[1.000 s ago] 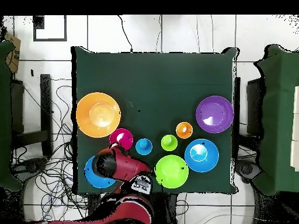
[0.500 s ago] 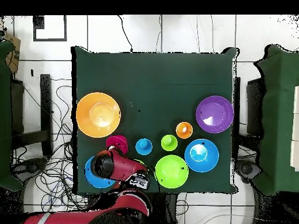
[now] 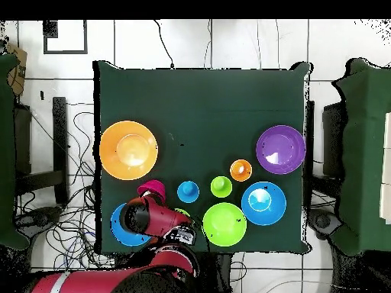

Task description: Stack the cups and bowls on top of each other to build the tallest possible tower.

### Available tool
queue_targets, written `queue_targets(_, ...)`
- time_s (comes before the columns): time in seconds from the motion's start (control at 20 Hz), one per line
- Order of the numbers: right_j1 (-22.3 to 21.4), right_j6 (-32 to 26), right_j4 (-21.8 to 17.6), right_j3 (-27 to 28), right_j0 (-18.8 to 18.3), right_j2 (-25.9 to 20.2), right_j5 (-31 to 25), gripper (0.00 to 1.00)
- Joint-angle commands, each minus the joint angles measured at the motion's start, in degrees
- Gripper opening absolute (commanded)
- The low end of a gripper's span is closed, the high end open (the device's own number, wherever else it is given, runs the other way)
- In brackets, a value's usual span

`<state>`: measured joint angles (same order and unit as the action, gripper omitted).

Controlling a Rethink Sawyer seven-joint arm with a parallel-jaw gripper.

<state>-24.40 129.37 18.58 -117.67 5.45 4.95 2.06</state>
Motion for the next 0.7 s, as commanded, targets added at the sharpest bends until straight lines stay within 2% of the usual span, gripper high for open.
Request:
queue_targets(0.05, -0.21, 9.89, 0.4, 0.71, -1.67, -6.99, 0.68, 1.0)
queue_targets(0.5, -6.52, 7.6, 1.46, 1.31, -0.74, -4.32, -9.43, 1.0)
queue_targets(0.7, -7.99, 7.32, 1.58, 1.92, -0.29, -3.3, -12.42, 1.0)
